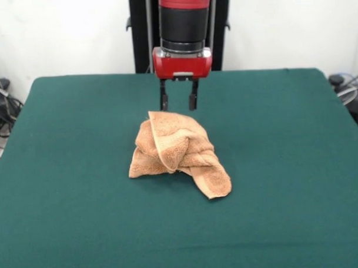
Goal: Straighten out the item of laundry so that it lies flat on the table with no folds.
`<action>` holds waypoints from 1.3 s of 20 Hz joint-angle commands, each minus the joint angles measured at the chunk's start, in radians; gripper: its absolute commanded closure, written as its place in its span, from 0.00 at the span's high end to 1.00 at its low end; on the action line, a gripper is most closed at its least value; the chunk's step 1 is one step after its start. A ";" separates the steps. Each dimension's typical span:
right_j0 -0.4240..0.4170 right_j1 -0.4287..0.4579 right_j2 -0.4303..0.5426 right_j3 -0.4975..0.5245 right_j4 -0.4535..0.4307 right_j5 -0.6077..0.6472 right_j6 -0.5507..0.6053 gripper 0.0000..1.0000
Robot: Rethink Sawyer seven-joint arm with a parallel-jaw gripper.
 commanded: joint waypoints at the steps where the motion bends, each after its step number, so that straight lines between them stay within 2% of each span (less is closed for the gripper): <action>1: -0.034 -0.018 0.111 -0.048 0.034 0.118 0.086 1.00; 13: -0.041 -0.001 0.116 -0.065 0.027 0.126 0.090 1.00; 22: -0.043 0.088 0.100 -0.071 0.026 0.039 0.135 1.00; 26: -0.046 0.103 0.094 -0.087 0.023 0.051 0.126 1.00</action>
